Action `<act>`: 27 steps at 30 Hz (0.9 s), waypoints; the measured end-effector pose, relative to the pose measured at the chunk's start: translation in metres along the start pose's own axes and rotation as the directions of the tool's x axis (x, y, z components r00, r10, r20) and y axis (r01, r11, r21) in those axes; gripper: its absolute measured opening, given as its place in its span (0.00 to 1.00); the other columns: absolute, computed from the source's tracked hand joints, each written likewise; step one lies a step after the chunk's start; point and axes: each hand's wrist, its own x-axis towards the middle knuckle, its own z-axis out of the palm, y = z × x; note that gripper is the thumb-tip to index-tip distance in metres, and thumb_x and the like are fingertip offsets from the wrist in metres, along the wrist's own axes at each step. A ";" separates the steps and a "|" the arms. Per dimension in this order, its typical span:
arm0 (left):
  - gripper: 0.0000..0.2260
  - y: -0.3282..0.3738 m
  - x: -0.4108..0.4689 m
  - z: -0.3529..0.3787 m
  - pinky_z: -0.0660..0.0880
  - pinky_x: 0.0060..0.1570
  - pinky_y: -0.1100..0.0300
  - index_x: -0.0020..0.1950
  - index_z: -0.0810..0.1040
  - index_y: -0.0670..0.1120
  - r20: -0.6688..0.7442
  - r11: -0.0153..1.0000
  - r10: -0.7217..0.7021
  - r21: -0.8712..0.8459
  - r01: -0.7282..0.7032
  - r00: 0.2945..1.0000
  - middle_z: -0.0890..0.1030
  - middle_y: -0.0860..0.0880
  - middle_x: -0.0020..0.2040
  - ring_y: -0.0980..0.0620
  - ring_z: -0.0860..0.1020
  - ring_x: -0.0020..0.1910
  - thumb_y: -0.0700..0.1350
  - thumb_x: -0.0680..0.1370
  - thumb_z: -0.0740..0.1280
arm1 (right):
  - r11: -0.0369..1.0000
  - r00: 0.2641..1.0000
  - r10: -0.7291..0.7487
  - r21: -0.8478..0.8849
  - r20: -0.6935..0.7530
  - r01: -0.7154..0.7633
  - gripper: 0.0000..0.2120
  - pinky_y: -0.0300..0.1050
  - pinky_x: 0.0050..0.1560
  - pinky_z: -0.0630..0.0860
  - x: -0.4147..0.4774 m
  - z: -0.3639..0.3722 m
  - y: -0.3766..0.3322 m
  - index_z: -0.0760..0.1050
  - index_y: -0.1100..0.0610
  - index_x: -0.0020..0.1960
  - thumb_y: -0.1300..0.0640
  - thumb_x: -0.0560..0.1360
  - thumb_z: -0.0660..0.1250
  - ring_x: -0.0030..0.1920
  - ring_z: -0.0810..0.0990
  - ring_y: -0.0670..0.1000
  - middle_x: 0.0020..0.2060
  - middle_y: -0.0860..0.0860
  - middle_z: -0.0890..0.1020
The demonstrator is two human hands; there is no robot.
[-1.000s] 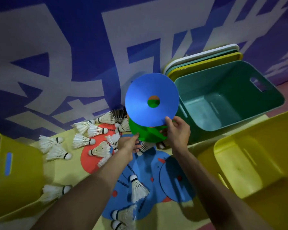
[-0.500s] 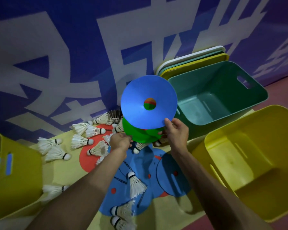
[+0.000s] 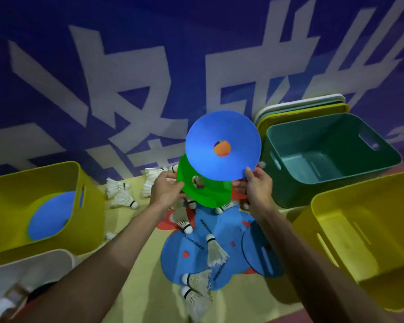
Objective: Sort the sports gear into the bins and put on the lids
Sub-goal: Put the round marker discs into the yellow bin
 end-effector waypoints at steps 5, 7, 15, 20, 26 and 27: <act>0.12 0.015 -0.016 -0.081 0.80 0.34 0.61 0.58 0.72 0.44 -0.054 0.990 0.136 -0.031 -0.138 0.989 0.80 0.46 0.46 0.51 0.82 0.40 0.34 0.76 0.65 | 0.996 0.995 -0.085 -0.022 0.052 0.086 0.11 0.38 0.22 0.73 -0.019 0.053 -0.011 0.70 0.56 0.40 0.62 0.81 0.57 0.20 0.76 0.45 0.30 0.58 0.75; 0.12 0.019 -0.021 -0.119 0.79 0.33 0.64 0.58 0.73 0.44 -0.119 0.983 0.166 -0.062 -0.174 0.979 0.79 0.47 0.45 0.53 0.80 0.39 0.33 0.77 0.64 | 0.990 0.988 -0.122 -0.054 0.094 0.127 0.10 0.40 0.24 0.74 -0.032 0.078 -0.013 0.73 0.55 0.42 0.62 0.80 0.57 0.22 0.76 0.47 0.32 0.59 0.77; 0.11 -0.002 -0.031 -0.268 0.80 0.34 0.64 0.58 0.73 0.44 -0.323 0.968 0.213 -0.059 -0.244 0.922 0.78 0.48 0.44 0.50 0.80 0.40 0.33 0.78 0.64 | 0.993 0.955 -0.083 -0.062 0.286 0.105 0.08 0.39 0.22 0.74 -0.099 0.182 -0.003 0.71 0.64 0.53 0.63 0.82 0.54 0.21 0.76 0.46 0.35 0.58 0.76; 0.11 -0.029 -0.034 -0.337 0.81 0.34 0.63 0.60 0.73 0.42 -0.392 0.976 0.153 -0.083 -0.200 0.907 0.78 0.43 0.48 0.46 0.81 0.42 0.34 0.78 0.64 | 0.991 0.936 -0.043 -0.107 0.350 0.085 0.08 0.39 0.22 0.73 -0.138 0.231 0.005 0.72 0.63 0.54 0.62 0.81 0.55 0.21 0.76 0.47 0.34 0.56 0.76; 0.12 -0.061 -0.030 -0.382 0.81 0.44 0.51 0.62 0.72 0.42 -0.387 0.992 0.053 -0.087 -0.094 0.921 0.77 0.41 0.55 0.43 0.81 0.49 0.36 0.79 0.63 | 0.982 0.931 -0.041 -0.159 0.363 0.106 0.09 0.46 0.31 0.75 -0.164 0.268 0.020 0.74 0.62 0.55 0.60 0.81 0.56 0.26 0.78 0.52 0.34 0.56 0.78; 0.13 -0.066 -0.027 -0.384 0.80 0.45 0.52 0.64 0.72 0.42 -0.381 0.994 0.035 -0.085 -0.073 0.924 0.76 0.41 0.56 0.44 0.80 0.50 0.36 0.79 0.63 | 0.980 0.930 -0.047 -0.165 0.365 0.114 0.09 0.46 0.32 0.76 -0.167 0.272 0.022 0.74 0.61 0.54 0.60 0.81 0.56 0.27 0.78 0.52 0.35 0.57 0.79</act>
